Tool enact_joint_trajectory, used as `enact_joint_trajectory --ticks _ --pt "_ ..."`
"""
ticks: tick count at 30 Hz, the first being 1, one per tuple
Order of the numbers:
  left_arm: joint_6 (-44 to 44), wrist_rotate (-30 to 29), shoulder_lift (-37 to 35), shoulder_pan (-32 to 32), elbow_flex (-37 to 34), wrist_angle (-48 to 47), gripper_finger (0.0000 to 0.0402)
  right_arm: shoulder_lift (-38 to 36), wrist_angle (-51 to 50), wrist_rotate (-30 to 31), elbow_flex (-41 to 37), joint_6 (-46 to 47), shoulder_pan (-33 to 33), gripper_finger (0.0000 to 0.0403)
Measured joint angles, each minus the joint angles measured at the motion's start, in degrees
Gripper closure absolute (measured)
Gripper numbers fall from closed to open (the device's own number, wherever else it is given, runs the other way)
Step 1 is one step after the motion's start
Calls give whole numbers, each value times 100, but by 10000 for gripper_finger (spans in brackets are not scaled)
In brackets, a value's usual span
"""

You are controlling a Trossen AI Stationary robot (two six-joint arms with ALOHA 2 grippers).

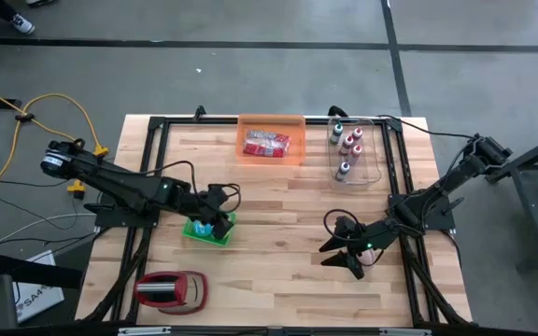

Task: Pick & Place Food Item
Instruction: Put the brown donut into the green bin

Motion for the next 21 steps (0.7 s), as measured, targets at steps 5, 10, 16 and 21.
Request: enact_joint_trajectory --ticks 5,10,16,21 --pt "-517 18 2 -150 0 -361 222 0 0 2 0 1 -2 199" --pt "-694 18 2 -289 0 -364 222 0 0 0 0 0 -2 199" --pt "-715 17 4 -345 0 -350 222 0 0 1 0 2 -2 199" --pt "-552 5 4 -342 0 -239 222 0 0 2 0 1 0 199"
